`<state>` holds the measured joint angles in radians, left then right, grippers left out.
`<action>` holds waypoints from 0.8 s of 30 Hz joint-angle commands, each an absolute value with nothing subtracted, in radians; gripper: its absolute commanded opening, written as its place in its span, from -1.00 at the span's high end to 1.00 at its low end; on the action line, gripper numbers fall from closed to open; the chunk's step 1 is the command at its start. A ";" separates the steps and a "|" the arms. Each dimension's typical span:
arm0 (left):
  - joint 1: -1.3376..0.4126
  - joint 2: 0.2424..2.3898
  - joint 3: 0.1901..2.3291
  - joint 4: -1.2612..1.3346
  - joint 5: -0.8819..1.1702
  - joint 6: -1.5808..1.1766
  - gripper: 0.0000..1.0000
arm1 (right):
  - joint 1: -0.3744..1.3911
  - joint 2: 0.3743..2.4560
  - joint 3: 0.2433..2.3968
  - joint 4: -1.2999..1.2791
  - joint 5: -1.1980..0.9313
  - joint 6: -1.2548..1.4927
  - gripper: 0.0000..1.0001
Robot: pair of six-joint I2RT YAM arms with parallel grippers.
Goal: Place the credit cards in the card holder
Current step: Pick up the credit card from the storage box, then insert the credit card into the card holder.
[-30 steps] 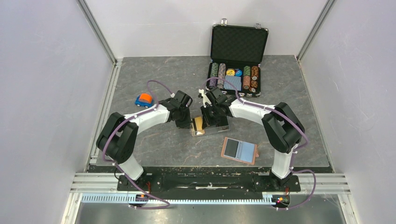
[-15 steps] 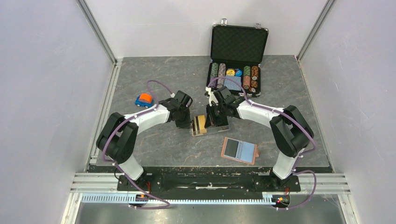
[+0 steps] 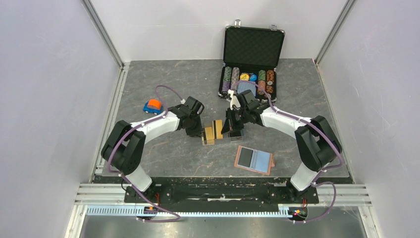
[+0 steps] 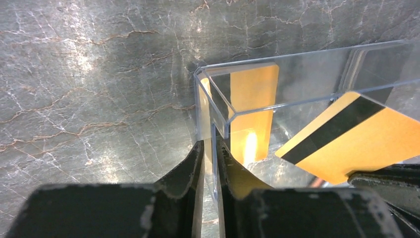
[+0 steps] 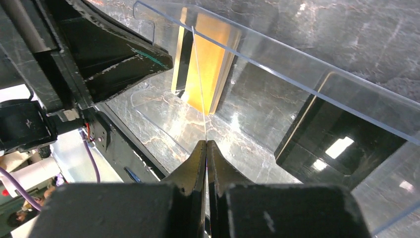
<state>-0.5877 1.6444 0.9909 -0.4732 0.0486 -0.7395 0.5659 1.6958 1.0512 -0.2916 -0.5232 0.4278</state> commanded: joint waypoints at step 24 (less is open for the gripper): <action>-0.540 1.404 0.774 0.174 0.450 -0.795 -0.26 | 0.451 1.484 1.019 -0.297 -0.751 0.470 1.00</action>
<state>-0.5625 1.3911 0.8093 -0.0105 0.3447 -0.7418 0.4656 1.5337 1.0187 -0.2977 -0.6796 0.4545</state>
